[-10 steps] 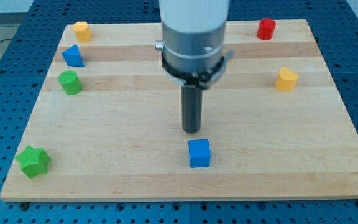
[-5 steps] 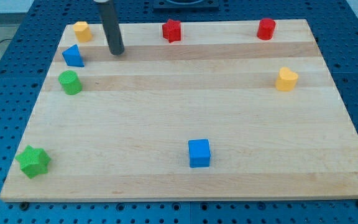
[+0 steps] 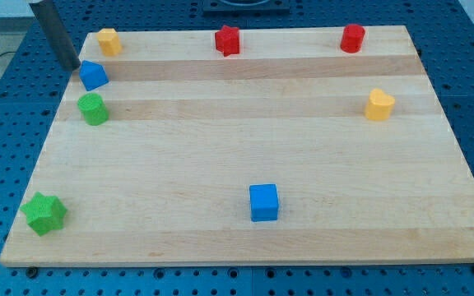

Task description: Push the blue triangle towards the bottom right of the board

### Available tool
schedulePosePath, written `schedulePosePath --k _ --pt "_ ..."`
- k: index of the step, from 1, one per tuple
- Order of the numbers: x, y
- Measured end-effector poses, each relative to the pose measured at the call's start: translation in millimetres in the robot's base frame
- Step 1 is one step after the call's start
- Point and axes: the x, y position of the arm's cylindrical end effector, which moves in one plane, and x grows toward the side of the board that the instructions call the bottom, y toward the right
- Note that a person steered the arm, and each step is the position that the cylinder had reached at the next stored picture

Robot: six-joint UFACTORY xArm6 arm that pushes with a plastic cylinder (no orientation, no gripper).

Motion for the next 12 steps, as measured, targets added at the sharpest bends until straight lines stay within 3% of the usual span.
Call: schedulePosePath --k 1,2,4,5,6,7,8,9,11,12 --pt "16 8" --pt "22 56" --pt "28 201" --pt "30 215" --pt "-9 178" --pt "-14 127" --pt "18 113" --pt "35 143" --pt "99 286" --pt "108 320"
